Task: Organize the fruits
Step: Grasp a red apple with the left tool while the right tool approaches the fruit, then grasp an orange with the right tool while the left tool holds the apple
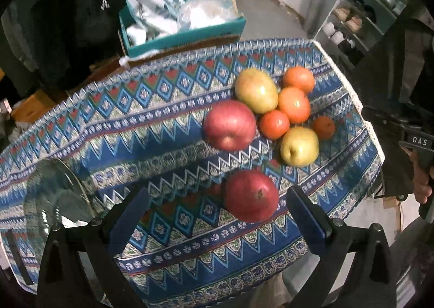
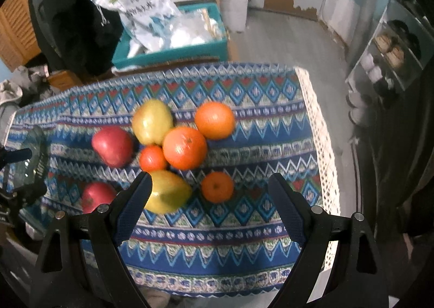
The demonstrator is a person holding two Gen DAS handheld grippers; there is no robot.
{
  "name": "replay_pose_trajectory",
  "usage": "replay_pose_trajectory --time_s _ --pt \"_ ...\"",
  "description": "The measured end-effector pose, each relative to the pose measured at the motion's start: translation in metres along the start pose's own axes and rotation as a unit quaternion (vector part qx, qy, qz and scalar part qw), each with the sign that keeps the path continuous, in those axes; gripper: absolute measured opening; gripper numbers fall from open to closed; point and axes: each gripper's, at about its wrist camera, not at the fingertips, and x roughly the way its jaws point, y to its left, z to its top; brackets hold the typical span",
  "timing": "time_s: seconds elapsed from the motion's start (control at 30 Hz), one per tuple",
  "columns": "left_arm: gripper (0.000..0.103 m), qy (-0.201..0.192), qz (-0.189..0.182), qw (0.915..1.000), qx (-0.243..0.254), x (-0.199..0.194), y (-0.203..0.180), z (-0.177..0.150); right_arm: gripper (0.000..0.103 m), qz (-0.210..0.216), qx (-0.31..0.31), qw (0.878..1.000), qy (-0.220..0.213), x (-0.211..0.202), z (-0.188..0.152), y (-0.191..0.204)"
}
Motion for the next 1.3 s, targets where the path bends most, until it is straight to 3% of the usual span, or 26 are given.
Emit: replay_pose_trajectory --time_s 0.33,0.73,0.83,0.93,1.07,1.3 --pt "0.103 0.043 -0.014 0.9982 -0.040 0.036 -0.002 -0.012 0.087 -0.012 0.006 0.998 0.056 0.033 -0.019 -0.013" --pt "0.103 0.083 -0.006 0.9954 -0.049 0.078 -0.015 -0.023 0.087 -0.013 -0.003 0.997 0.072 0.044 -0.026 -0.008" --pt "0.102 0.088 -0.019 0.9939 -0.064 0.086 -0.015 -0.022 0.087 -0.014 -0.001 0.997 0.078 0.049 -0.027 -0.009" --pt "0.097 0.089 -0.019 0.9942 -0.058 0.091 -0.024 -0.022 0.087 -0.014 -0.002 0.997 0.079 0.052 -0.027 -0.010" --pt "0.082 0.111 -0.029 0.9922 -0.049 0.104 -0.036 -0.023 0.087 -0.012 0.001 0.997 0.082 0.053 -0.028 -0.011" --pt "0.078 0.105 -0.029 0.9936 -0.031 0.119 -0.048 -0.016 0.087 -0.017 0.000 0.996 0.088 0.059 -0.029 -0.012"
